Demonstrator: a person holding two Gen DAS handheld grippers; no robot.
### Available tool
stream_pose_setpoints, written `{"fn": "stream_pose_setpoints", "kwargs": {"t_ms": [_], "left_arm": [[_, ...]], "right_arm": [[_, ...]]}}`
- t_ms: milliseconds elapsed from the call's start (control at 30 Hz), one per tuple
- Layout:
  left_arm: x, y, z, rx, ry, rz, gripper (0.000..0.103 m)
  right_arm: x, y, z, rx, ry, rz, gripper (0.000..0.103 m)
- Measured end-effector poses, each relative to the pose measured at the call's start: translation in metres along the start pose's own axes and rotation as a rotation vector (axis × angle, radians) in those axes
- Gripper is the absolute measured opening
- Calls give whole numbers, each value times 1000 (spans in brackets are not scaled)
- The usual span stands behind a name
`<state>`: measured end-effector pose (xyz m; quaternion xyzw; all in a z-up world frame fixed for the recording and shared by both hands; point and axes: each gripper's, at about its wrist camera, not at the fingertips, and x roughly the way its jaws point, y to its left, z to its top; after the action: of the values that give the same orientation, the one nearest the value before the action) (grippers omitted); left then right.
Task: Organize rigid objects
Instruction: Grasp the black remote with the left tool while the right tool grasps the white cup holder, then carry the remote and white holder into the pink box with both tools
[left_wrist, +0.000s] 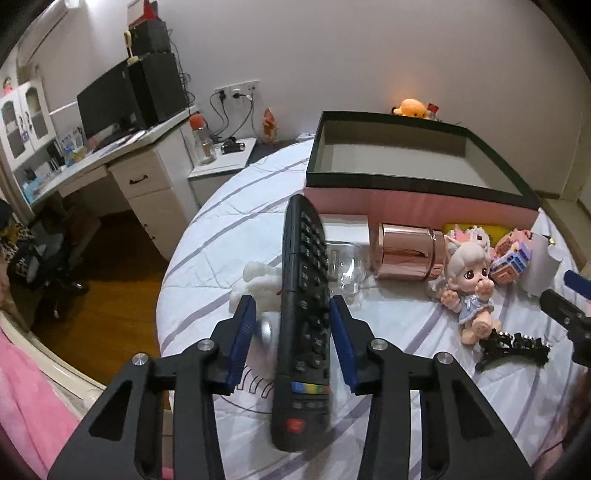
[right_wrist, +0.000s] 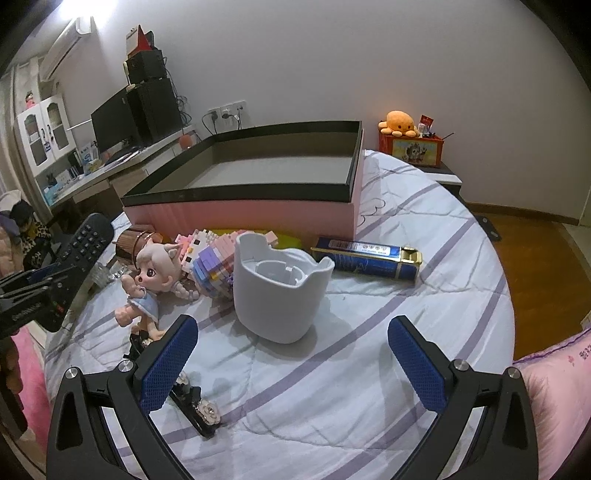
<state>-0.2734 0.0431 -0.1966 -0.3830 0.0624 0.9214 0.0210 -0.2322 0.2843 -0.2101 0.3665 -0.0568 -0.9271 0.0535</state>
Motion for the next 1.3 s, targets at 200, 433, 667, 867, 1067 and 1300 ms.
{"fn": "stream_pose_setpoints", "kwargs": {"t_ms": [200,433,667,867,1067,1300], "left_arm": [[-4,9,-1,-22,-11,-72,37],[-9,-4,-4,67,-23,-54,26],[-5,-16,-2,112,-16,-98,29],[7,-27,-2,112,5,-131,31],[16,-26,-2,85,6,-187,30],[8,-14,0,54,-2,-266,22]], "right_arm": [[0,0,-1,7,5,-2,103],[6,-6,3,47,18,-4,103],[13,-10,9,93,25,26,103],[21,-8,15,93,36,35,97],[29,-5,20,87,50,58,62],[32,-4,18,63,68,62,55]]}}
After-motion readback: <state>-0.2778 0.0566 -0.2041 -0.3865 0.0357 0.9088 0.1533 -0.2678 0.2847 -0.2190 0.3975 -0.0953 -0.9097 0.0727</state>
